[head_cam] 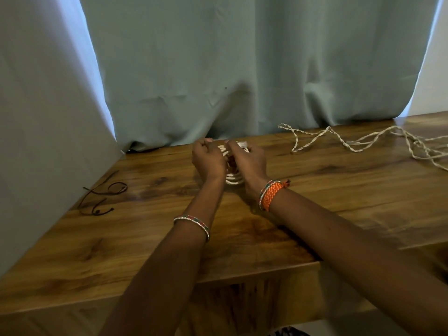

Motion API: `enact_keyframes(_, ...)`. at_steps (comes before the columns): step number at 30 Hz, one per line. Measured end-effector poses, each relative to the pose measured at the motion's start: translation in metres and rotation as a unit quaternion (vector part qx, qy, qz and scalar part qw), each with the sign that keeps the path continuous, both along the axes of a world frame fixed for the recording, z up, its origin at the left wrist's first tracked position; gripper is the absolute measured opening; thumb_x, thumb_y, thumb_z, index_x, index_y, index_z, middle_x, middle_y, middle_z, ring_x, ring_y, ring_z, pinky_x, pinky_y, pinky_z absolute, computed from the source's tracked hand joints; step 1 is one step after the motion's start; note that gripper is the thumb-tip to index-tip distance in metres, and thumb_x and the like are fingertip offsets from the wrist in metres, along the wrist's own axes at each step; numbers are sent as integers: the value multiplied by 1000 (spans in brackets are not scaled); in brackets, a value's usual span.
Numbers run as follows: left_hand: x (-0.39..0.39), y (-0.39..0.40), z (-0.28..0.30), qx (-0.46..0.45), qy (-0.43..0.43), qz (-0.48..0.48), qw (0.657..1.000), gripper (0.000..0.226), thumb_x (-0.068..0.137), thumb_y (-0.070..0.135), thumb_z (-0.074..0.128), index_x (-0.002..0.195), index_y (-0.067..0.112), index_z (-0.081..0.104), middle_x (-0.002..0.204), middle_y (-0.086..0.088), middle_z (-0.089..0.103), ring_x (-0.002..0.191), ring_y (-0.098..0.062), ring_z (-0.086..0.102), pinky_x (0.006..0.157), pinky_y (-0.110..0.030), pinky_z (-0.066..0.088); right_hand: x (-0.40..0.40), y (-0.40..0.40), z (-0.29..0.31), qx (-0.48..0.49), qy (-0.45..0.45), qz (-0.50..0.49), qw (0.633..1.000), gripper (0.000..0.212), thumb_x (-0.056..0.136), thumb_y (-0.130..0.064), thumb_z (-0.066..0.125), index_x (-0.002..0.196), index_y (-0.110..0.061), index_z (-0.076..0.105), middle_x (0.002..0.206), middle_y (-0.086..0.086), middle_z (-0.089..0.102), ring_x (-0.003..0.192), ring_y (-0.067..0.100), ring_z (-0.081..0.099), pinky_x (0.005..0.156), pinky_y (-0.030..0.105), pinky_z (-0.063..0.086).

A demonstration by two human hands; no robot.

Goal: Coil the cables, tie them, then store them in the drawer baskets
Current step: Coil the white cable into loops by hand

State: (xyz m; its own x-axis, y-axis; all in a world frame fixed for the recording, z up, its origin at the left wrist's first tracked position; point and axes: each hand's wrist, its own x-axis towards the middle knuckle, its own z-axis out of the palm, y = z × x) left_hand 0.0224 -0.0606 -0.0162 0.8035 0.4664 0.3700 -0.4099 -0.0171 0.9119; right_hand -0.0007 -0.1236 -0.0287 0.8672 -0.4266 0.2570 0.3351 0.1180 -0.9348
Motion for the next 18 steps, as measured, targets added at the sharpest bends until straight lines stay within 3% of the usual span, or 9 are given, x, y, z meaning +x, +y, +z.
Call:
enact_keyframes(3, -6, 0, 3, 19, -53, 35, 998, 15, 89, -1, 43, 95, 7, 54, 92, -5, 56, 83, -16, 51, 69, -14, 37, -1, 3, 1, 15, 72, 29, 997, 24, 75, -41, 73, 77, -17, 70, 80, 3, 73, 76, 19, 70, 70, 34, 58)
enact_keyframes(5, -5, 1, 4, 16, -47, 32, 998, 19, 90, -2, 42, 103, 0, 56, 94, -8, 56, 83, -16, 50, 69, -16, 34, -1, 2, 3, 55, 78, 64, 993, 27, 75, -36, 74, 88, -12, 70, 84, 8, 74, 78, 24, 71, 71, 36, 59)
enact_keyframes(8, -9, -2, 0, 53, -54, 4, 997, 16, 92, -1, 39, 102, 5, 51, 92, -8, 54, 79, -18, 52, 66, -21, 40, 4, -2, 0, 76, 91, 76, 990, 38, 73, -34, 75, 99, -7, 68, 90, 11, 73, 78, 23, 71, 67, 34, 59)
enact_keyframes(10, -12, -7, -4, 91, -60, -6, 994, 16, 94, 0, 36, 104, 3, 48, 89, -7, 53, 73, -19, 53, 61, -18, 40, 8, -5, -3, 87, 92, 68, 990, 42, 71, -34, 75, 101, -5, 68, 91, 11, 73, 77, 23, 71, 61, 30, 55)
enact_keyframes(12, -16, -11, -8, 134, -61, 6, 989, 18, 95, 2, 34, 108, 3, 46, 88, -10, 55, 77, -26, 56, 64, -27, 40, 11, -7, -5, 83, 76, 44, 993, 39, 71, -32, 73, 99, -5, 68, 90, 10, 73, 78, 23, 70, 60, 28, 54)
enact_keyframes(16, -25, -15, -9, 289, -40, 60, 955, 23, 95, 12, 38, 118, 9, 41, 88, -9, 60, 76, -26, 56, 61, -32, 36, 11, -11, -6, -30, 16, -42, 999, 24, 73, -35, 71, 84, -14, 69, 82, 4, 72, 79, 22, 69, 69, 37, 58)
enact_keyframes(18, -25, -12, -10, 340, -53, 61, 937, 27, 94, 15, 41, 121, 9, 40, 91, -13, 65, 80, -30, 62, 63, -38, 44, 6, -15, -3, -105, -18, -79, 991, 22, 78, -37, 70, 74, -15, 68, 72, 0, 70, 69, 14, 66, 63, 29, 53)
